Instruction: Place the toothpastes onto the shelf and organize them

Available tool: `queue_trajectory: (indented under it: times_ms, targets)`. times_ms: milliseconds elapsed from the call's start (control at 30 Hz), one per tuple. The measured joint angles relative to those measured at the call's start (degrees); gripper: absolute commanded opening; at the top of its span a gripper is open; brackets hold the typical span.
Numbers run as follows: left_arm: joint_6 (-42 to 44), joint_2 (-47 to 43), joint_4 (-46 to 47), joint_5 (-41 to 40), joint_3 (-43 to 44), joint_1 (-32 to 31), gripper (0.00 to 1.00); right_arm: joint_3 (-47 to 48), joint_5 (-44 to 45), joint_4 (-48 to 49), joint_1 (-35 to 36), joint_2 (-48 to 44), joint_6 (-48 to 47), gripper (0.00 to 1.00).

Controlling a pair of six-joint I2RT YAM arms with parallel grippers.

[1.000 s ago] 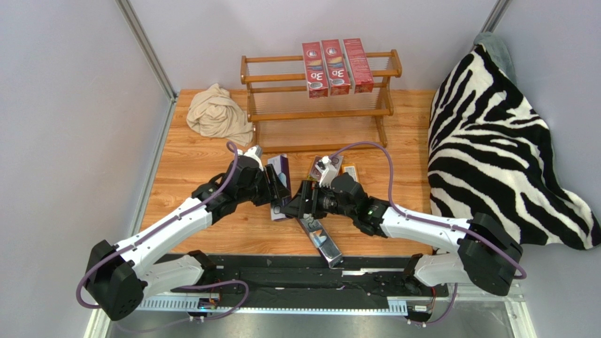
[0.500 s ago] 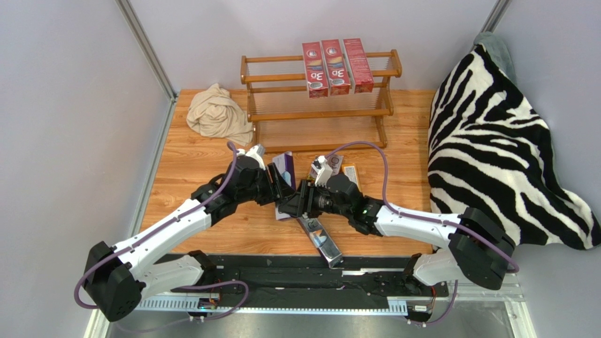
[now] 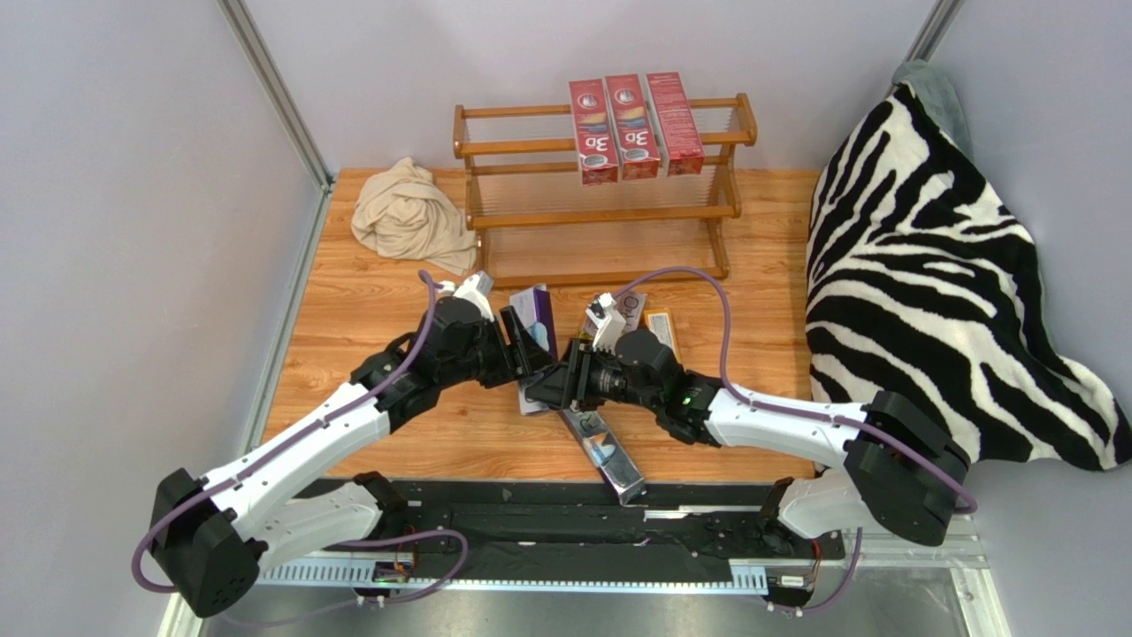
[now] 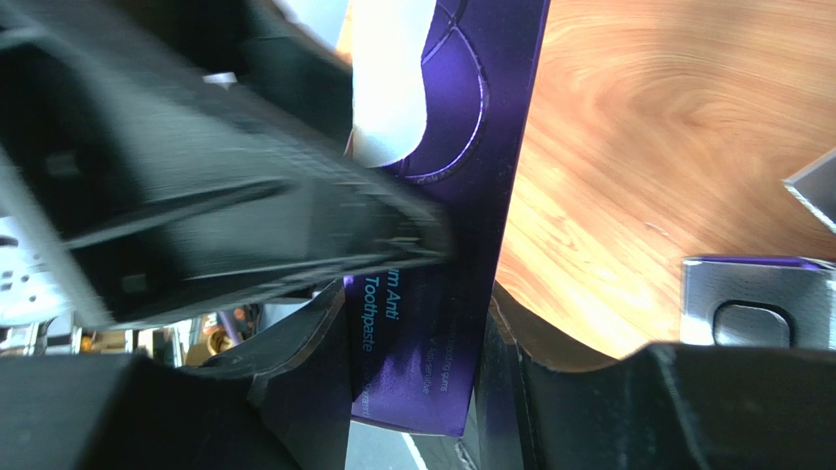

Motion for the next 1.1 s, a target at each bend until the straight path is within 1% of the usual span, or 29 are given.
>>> queue_trajectory:
  times_ms: [67, 133, 367, 467, 567, 667, 767, 833, 967, 1033, 1100]
  targets:
    - [0.24, -1.51, -0.57, -0.46, 0.0, 0.0, 0.7, -0.42, 0.42, -0.09, -0.17, -0.02, 0.02, 0.25]
    - [0.55, -3.08, -1.2, -1.09, 0.0, 0.02, 0.76, -0.76, 0.83, -0.44, -0.33, -0.02, 0.04, 0.25]
    - [5.38, -7.41, -6.34, -4.44, 2.69, -0.09, 0.87, -1.86, 1.25, -2.54, -0.92, -0.11, -0.07, 0.23]
    - [8.15, -9.2, -7.21, -5.66, 3.85, -0.09, 0.88, -2.91, 0.85, -2.6, -1.64, -1.29, -0.44, 0.23]
    - [10.64, -10.78, -7.19, -5.09, 3.98, 1.46, 0.88, -4.26, 0.09, -2.51, -2.71, -3.82, -0.9, 0.23]
    - [12.24, -11.74, -5.46, -0.85, 3.04, 5.9, 0.88, -4.87, -0.83, -2.51, -3.41, -7.48, -2.19, 0.23]
    - [13.07, -13.11, 0.44, 6.88, -1.07, 11.28, 0.87, -4.87, -2.34, -2.34, -3.52, -11.58, -3.82, 0.23]
    - [13.11, -13.86, 5.29, 12.72, -4.55, 13.4, 0.87, -4.87, -3.85, -2.01, -3.5, -14.27, -4.76, 0.23]
    - [12.04, -14.95, 15.76, 22.38, -9.79, 13.84, 0.86, -4.87, -6.62, -1.18, -3.52, -17.35, -5.86, 0.23]
    - [11.52, -15.15, 20.74, 26.25, -10.71, 14.25, 0.86, -4.87, -7.96, -0.63, -3.78, -18.21, -6.08, 0.22]
    - [10.67, -15.1, 24.04, 28.48, -11.13, 14.56, 0.86, -4.85, -8.98, 0.22, -3.89, -18.49, -6.25, 0.22]
